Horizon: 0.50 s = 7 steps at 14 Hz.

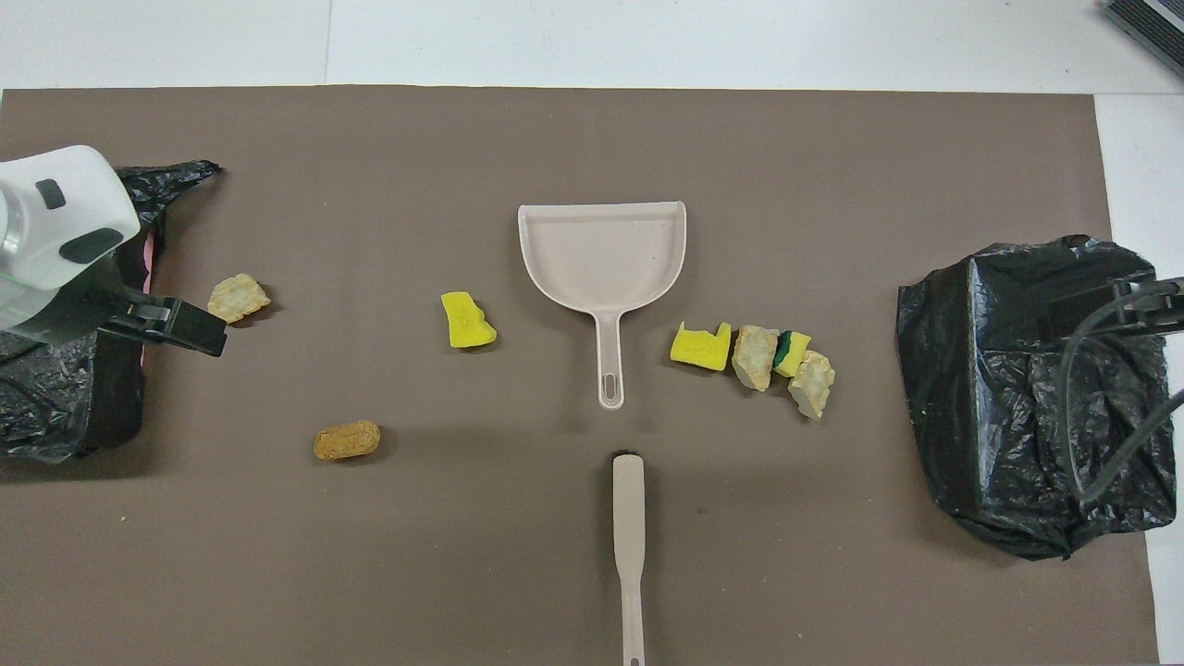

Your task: Sweep and dump trash in bin

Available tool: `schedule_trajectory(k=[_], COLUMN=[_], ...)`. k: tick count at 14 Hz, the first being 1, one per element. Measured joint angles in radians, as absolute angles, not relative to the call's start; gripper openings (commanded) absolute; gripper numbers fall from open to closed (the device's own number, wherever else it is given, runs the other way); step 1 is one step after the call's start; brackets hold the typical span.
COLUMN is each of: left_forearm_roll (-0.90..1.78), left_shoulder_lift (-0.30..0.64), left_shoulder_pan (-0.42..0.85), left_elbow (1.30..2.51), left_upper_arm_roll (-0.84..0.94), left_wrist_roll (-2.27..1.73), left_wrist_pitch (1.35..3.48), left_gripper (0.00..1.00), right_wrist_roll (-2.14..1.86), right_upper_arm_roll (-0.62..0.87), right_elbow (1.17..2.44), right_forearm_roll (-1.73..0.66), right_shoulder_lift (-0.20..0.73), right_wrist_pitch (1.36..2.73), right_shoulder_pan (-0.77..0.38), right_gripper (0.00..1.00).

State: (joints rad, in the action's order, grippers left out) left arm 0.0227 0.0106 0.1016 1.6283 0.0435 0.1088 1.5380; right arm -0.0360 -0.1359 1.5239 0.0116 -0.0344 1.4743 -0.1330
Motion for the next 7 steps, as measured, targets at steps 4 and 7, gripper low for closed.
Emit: schedule_trajectory(k=[4,7], left_forearm_roll=[0.023,0.026], left_shoulder_lift=[-0.006,-0.035], left_shoulder_pan=[0.149,0.198], left_elbow=[1.651,1.712], left_upper_arm_roll=[0.044,0.046], left_wrist_roll=[0.032,-0.017], left_wrist_pitch=[1.549,1.596], left_gripper=[1.0,1.0], right_wrist_roll=[-0.036,-0.036], right_upper_arm_roll=[-0.136,-0.136], right_elbow=[1.524,1.525], right_forearm_roll=[0.012,0.012], right_shoulder_lift=[-0.034,-0.034], right_wrist_pitch=[1.474,1.474], right_shoulder_pan=[-0.133,-0.133], right_gripper=[1.0,1.0])
